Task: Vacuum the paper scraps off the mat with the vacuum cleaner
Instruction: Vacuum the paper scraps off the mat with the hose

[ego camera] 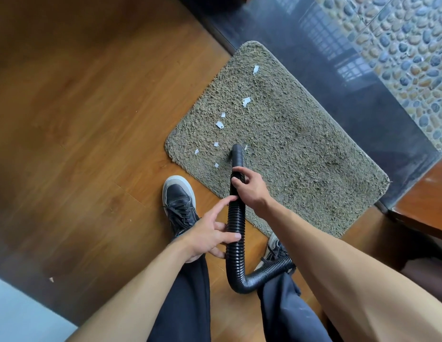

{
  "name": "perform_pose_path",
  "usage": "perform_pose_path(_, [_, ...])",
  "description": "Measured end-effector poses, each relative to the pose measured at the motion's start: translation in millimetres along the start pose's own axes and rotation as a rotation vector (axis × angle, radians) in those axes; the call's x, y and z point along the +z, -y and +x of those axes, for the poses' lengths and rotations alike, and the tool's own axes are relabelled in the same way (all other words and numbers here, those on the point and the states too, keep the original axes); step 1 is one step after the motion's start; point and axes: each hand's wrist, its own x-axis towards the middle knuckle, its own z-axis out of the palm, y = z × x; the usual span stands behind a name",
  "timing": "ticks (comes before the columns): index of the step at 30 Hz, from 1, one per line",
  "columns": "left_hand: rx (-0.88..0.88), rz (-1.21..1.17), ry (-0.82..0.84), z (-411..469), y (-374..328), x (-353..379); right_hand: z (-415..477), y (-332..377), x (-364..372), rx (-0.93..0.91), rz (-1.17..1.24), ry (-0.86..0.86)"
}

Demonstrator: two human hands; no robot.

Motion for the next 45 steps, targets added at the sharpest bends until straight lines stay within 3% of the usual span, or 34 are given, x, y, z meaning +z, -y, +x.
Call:
perform_pose_path(24, [-0.027, 0.099, 0.047, 10.0, -18.2, 10.8, 6.4, -9.3, -23.9, 0.083, 0.119, 0.002])
perform_pose_path(45, [0.010, -0.043, -0.035, -11.6, 0.8, -0.7, 6.4, 12.5, 8.7, -0.041, -0.116, 0.087])
